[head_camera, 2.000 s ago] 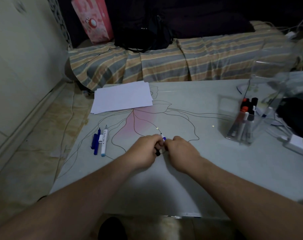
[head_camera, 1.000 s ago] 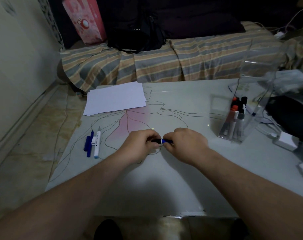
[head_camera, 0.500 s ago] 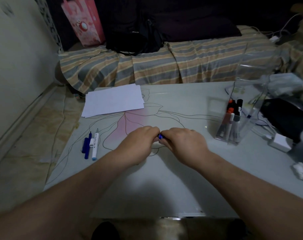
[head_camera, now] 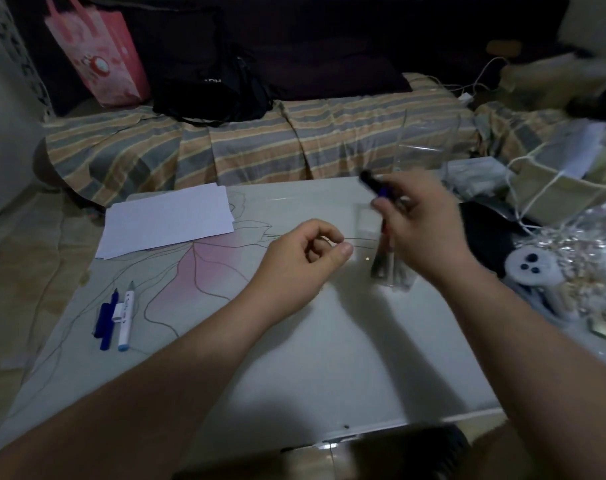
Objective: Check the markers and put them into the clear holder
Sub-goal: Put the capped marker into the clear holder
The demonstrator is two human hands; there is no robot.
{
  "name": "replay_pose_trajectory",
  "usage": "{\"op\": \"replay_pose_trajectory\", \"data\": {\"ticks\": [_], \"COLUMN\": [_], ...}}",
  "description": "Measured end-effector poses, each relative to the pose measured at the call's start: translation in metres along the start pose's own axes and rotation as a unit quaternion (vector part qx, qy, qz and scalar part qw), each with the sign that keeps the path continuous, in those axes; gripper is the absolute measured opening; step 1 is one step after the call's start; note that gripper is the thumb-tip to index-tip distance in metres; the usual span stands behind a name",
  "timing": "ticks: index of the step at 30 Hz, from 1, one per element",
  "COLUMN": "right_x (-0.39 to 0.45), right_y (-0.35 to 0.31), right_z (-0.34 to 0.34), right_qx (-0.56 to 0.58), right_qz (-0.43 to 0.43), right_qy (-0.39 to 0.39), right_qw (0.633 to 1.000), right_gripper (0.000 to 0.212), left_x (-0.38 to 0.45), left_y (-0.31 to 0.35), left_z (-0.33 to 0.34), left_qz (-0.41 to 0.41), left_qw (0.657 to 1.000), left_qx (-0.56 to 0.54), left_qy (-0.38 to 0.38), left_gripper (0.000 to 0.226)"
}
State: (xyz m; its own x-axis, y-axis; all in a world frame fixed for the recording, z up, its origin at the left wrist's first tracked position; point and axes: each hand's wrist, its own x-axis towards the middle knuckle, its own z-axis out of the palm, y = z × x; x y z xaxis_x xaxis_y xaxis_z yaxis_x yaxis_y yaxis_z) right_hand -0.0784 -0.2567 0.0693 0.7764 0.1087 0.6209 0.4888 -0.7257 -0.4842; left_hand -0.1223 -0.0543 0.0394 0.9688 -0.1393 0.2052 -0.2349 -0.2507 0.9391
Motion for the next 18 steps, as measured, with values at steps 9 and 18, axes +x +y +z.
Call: {"op": "replay_pose_trajectory", "data": {"ticks": [9,18], "right_x": [-0.008,-0.022], "right_y": [0.058,0.069], "right_z": [-0.021,-0.004], "right_qx": [-0.045,-0.283], "right_qz": [0.134,0.126], "right_qy": [-0.013,-0.138], "right_qw": [0.99,0.941], "right_gripper": [0.047,0.041], "left_x": [-0.006,-0.004], "left_y": [-0.012,-0.026], "left_z": [0.03,0.03], "left_qz": [0.014,0.015], "left_qw": [0.978,0.961], "left_qx": [0.185,0.251], "left_qy": [-0.098,-0.113], "left_gripper": [0.01,0.015]}}
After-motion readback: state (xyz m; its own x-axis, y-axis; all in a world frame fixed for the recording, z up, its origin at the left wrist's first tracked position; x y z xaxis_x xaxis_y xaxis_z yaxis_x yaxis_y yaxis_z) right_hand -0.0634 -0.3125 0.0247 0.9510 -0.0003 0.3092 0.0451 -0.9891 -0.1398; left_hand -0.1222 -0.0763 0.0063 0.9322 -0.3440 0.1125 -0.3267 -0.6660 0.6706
